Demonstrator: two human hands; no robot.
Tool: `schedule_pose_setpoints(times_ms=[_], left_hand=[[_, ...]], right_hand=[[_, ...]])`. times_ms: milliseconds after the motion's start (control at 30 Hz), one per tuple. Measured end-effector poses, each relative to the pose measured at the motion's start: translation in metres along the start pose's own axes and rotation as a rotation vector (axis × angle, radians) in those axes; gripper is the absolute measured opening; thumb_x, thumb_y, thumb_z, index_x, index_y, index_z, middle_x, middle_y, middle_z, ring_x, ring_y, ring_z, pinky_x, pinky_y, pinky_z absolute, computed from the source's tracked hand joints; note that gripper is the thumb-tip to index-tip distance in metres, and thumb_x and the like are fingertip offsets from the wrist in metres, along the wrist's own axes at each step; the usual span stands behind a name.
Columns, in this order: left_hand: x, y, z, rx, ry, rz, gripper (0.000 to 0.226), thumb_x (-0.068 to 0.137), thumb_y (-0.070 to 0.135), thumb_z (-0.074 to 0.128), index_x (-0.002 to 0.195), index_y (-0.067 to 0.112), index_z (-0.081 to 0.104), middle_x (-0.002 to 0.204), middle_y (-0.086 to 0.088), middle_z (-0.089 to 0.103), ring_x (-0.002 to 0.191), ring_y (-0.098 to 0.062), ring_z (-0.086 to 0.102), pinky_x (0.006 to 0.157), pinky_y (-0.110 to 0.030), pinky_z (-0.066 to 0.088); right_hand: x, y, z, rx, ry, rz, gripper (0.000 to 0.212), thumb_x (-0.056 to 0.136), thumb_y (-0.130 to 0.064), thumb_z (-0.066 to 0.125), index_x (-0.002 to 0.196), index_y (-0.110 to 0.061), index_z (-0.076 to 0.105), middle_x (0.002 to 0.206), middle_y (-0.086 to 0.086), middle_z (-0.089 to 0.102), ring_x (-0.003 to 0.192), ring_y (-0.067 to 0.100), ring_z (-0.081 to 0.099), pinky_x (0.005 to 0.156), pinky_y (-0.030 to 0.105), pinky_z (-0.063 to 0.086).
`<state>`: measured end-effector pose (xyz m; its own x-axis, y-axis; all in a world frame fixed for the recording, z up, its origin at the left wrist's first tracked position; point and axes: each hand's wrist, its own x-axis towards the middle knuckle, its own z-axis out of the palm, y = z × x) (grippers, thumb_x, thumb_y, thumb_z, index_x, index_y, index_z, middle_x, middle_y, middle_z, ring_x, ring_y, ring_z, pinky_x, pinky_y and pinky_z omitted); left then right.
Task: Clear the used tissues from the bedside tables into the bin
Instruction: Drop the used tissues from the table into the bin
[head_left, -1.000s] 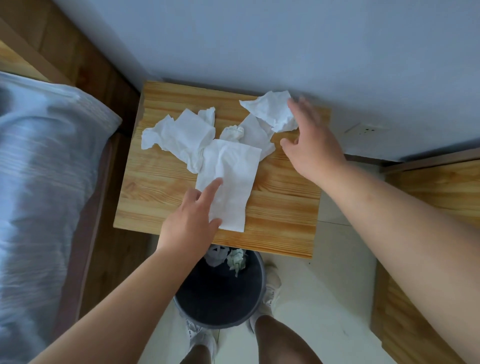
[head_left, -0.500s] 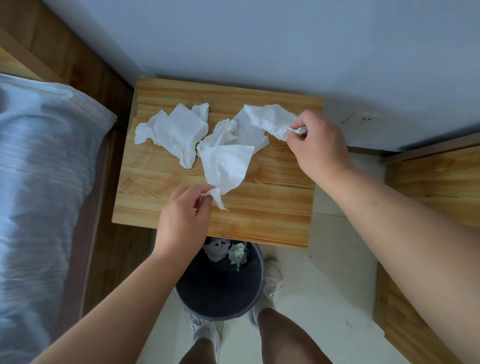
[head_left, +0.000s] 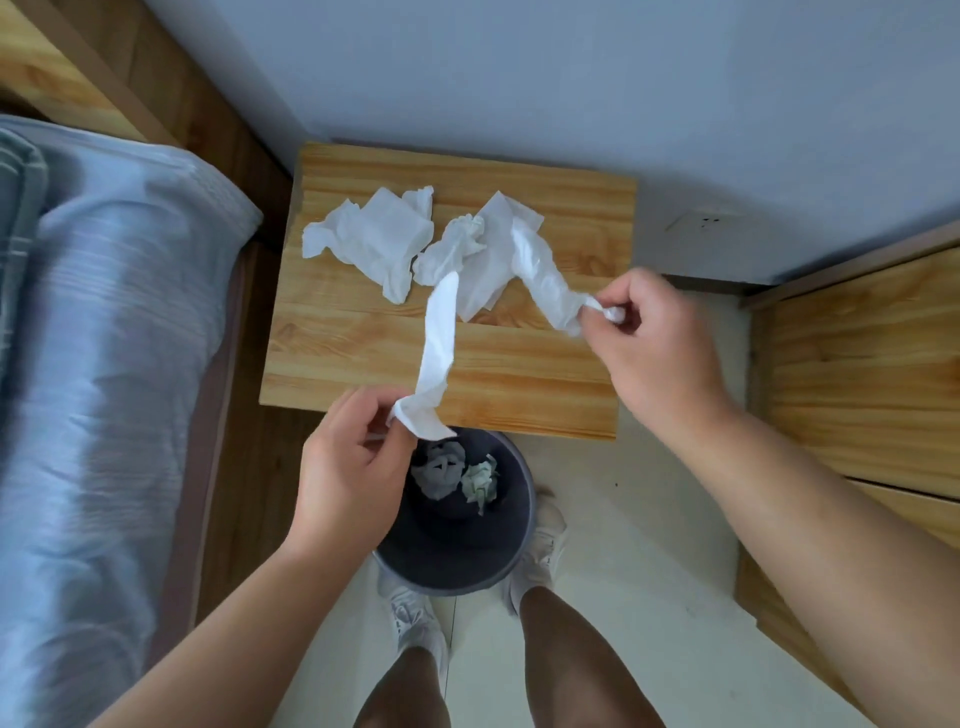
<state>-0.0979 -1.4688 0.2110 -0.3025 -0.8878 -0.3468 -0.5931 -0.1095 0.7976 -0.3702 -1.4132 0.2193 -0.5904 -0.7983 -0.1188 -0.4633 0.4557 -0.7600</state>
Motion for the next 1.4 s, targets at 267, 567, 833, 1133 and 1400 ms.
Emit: schedule_pose_setpoints(times_ms=[267, 567, 833, 1133, 1400], left_hand=[[-0.056, -0.109, -0.02, 0.184, -0.272, -0.069, 0.016, 0.1, 0.027, 0.067, 0.095, 0.043, 0.068, 0.086, 0.015, 0.072, 0.071, -0.014, 0.068, 0.057, -0.039, 0.057], [-0.034, -0.229, 0.028, 0.466, -0.543, -0.229, 0.027, 0.103, 0.036, 0.064, 0.129, 0.04, 0.066, 0.095, 0.016, 0.069, 0.082, -0.004, 0.066, 0.071, -0.023, 0.055], [-0.03, -0.241, 0.035, 0.405, -0.589, -0.249, 0.039, 0.099, 0.034, 0.07, 0.138, 0.039, 0.065, 0.104, 0.02, 0.068, 0.091, -0.001, 0.067, 0.079, -0.016, 0.049], [-0.008, -0.148, -0.001, 0.313, -0.471, -0.149, 0.027, 0.101, 0.037, 0.069, 0.127, 0.041, 0.069, 0.114, 0.023, 0.068, 0.094, 0.004, 0.068, 0.088, -0.028, 0.061], [0.047, -0.058, -0.014, 0.198, -0.306, 0.064, 0.019, 0.099, 0.039, 0.071, 0.114, 0.049, 0.068, 0.107, 0.035, 0.067, 0.098, 0.014, 0.064, 0.072, -0.007, 0.052]], right_hand=[[-0.14, 0.044, 0.079, 0.038, -0.327, 0.15, 0.02, 0.09, -0.012, 0.07, 0.084, -0.03, 0.063, 0.076, -0.012, 0.064, 0.055, 0.011, 0.051, 0.05, 0.016, 0.037], [-0.172, 0.126, 0.191, -0.212, -0.661, 0.484, 0.026, 0.098, -0.037, 0.064, 0.123, -0.031, 0.067, 0.119, -0.005, 0.071, 0.096, 0.013, 0.067, 0.075, 0.027, 0.052], [-0.158, 0.136, 0.193, -0.225, -0.741, 0.524, 0.049, 0.098, -0.038, 0.066, 0.146, -0.027, 0.057, 0.142, -0.002, 0.064, 0.123, 0.018, 0.063, 0.094, 0.027, 0.048], [-0.128, 0.082, 0.137, -0.114, -0.586, 0.422, 0.025, 0.099, -0.031, 0.065, 0.123, -0.035, 0.07, 0.111, -0.026, 0.066, 0.099, -0.007, 0.064, 0.079, 0.009, 0.042], [-0.055, 0.021, 0.069, -0.041, -0.49, 0.223, 0.013, 0.095, -0.034, 0.069, 0.092, -0.047, 0.068, 0.09, -0.024, 0.07, 0.089, -0.014, 0.061, 0.07, 0.009, 0.043]])
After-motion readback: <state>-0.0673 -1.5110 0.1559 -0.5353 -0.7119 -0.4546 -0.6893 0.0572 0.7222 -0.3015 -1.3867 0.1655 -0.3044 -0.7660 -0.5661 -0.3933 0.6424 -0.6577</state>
